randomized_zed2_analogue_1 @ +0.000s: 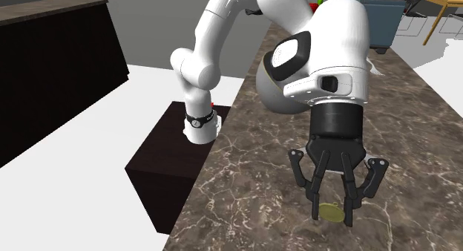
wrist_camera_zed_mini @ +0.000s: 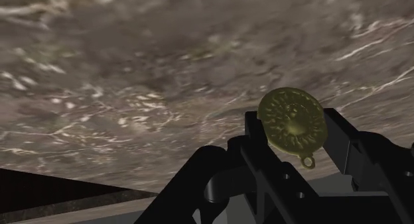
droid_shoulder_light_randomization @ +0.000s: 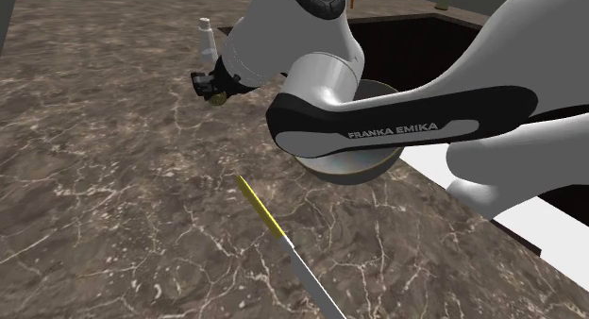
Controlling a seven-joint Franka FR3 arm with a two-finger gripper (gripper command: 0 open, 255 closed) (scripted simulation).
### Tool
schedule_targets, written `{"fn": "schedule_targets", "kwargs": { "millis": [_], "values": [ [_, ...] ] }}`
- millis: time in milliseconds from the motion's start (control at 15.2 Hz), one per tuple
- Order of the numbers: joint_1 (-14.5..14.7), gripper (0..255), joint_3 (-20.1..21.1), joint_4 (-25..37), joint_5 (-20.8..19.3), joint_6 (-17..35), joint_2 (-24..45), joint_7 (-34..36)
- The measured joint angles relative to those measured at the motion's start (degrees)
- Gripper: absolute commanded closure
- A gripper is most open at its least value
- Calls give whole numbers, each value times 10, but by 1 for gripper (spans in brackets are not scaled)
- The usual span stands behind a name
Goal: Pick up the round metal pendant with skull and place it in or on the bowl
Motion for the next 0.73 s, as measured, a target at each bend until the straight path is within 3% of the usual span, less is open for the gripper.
{"fn": "schedule_targets", "kwargs": {
  "millis": [726],
  "values": [
    [35,255,-59,37,-6,-60,1,-19]
  ]
}}
